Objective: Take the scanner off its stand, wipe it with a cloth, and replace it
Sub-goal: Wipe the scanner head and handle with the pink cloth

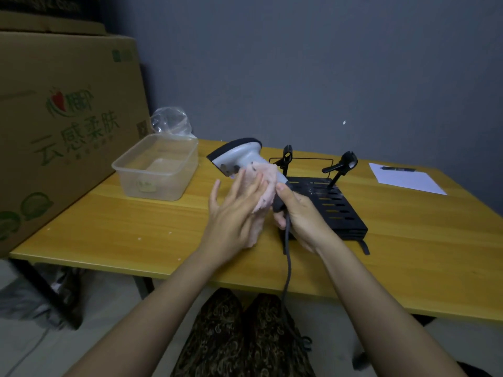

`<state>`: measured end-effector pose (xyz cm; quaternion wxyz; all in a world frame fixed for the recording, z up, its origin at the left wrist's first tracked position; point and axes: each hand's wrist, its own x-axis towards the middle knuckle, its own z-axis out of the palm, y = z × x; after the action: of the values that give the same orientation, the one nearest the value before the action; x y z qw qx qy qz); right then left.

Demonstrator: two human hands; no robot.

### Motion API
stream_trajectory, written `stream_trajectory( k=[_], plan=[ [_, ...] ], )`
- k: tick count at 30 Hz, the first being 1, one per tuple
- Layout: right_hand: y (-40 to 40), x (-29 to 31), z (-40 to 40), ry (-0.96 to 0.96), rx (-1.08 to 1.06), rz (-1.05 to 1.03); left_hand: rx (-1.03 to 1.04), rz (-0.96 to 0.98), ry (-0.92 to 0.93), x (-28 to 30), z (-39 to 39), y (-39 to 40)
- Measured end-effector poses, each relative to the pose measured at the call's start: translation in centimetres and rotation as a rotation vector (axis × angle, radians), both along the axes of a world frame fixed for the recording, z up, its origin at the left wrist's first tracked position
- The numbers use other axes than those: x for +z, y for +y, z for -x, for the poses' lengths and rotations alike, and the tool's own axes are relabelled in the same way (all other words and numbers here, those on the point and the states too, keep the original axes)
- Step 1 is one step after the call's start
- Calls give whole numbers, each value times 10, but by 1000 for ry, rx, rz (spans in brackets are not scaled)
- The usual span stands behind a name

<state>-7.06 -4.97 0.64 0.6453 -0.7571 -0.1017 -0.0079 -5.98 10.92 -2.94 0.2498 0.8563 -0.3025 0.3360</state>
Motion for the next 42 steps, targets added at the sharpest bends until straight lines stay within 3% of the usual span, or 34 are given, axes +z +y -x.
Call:
stream_trajectory(
  k=[4, 7, 8, 12, 13, 17, 20, 23, 24, 26, 27, 29, 33, 36, 38, 42],
  plan=[
    [-6, 7, -3, -41, -83, 107, 33, -195, 58, -14, -4, 14],
    [-10, 12, -4, -153, -139, 313, 134, -280, 365, -7, -5, 11],
    [-10, 11, -4, -200, -160, 375, 122, -227, 465, -1, -4, 10],
    [-6, 10, 2, -365, -234, 639, -51, 606, 679, 41, 8, 1],
    [-2, 10, 4, -400, -233, 725, -83, 736, 786, 51, 8, 0],
    [7, 5, 5, -670, -296, 1149, -91, 1063, 1212, 70, 3, 2],
    [12, -3, 6, -860, -332, 1285, -88, 1144, 1258, 66, 3, 7],
    [13, -1, 11, -746, -288, 1215, -80, 1166, 1221, 61, 6, 10],
    [10, 7, 12, -581, -262, 1098, -74, 1164, 1208, 57, 5, 13],
    [-2, 19, 9, -274, -204, 659, -54, 1148, 1202, 50, 3, 20],
    [-9, 20, 3, -229, -207, 509, -46, 1144, 1207, 48, 3, 25],
    [-14, 14, -13, -243, -172, 594, -41, 1137, 1223, 42, 4, 36],
    [12, -17, -40, -121, 197, 1000, -103, 1197, 1279, 37, 6, 52],
    [36, -35, -44, -144, 247, 1262, -159, 1197, 1323, 39, 7, 57],
    [46, -38, -45, -246, 152, 1291, -186, 1178, 1334, 39, 7, 59],
    [30, -13, -40, -433, -330, 950, -225, 1138, 1331, 38, 4, 59]
  ],
)
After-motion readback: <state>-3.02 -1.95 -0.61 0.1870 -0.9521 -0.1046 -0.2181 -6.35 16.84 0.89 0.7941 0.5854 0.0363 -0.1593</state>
